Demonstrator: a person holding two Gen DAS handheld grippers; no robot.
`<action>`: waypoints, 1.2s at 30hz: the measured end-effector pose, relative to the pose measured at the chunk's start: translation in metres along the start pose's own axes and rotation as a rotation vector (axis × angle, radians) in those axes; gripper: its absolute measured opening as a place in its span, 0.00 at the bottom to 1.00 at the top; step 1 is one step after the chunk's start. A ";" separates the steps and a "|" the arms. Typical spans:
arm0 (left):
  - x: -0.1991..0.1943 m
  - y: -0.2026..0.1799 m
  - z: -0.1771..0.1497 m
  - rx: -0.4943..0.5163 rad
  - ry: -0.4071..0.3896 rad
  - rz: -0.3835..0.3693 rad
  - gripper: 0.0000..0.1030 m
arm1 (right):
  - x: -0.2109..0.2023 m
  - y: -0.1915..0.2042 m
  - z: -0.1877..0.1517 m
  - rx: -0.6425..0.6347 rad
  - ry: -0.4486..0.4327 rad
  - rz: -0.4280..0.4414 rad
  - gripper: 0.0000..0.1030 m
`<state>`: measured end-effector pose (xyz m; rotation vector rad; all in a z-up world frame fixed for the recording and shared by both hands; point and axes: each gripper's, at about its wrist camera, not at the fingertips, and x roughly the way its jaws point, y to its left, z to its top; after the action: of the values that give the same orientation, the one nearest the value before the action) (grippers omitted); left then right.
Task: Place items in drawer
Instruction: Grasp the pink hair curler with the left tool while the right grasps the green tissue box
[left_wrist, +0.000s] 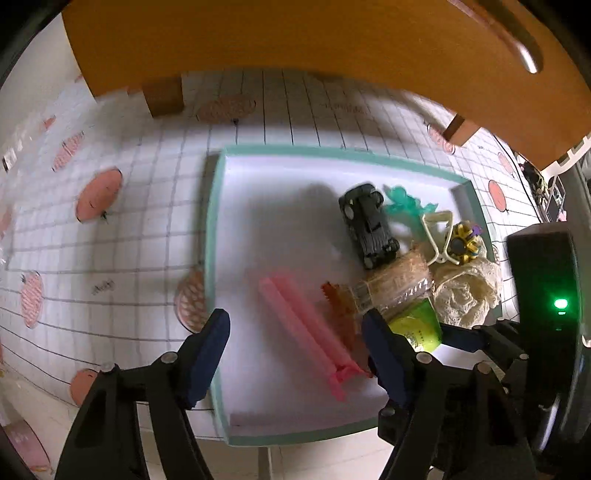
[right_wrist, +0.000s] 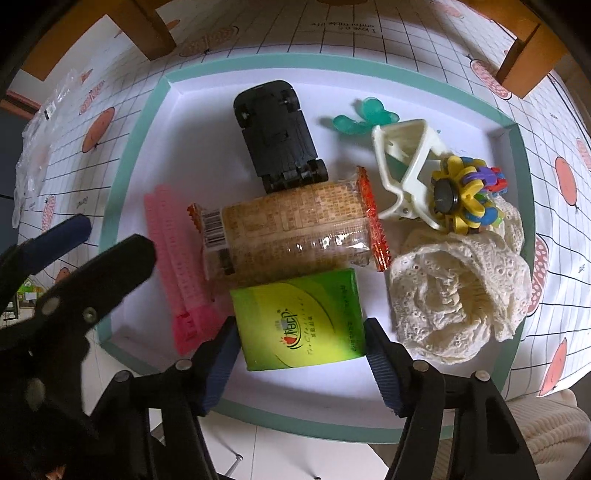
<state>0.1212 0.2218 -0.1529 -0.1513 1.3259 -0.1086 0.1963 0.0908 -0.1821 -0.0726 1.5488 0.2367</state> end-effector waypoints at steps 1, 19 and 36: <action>0.004 0.000 -0.001 -0.002 0.011 0.001 0.66 | 0.001 0.000 0.000 0.002 -0.001 0.004 0.67; 0.031 0.004 -0.004 -0.028 0.065 0.039 0.59 | 0.019 -0.018 -0.002 0.055 -0.004 0.042 0.67; -0.021 -0.001 0.004 -0.040 -0.021 -0.078 0.27 | -0.020 -0.025 -0.006 0.033 -0.086 0.023 0.66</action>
<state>0.1205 0.2249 -0.1320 -0.2376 1.3023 -0.1467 0.1955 0.0628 -0.1647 -0.0186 1.4678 0.2298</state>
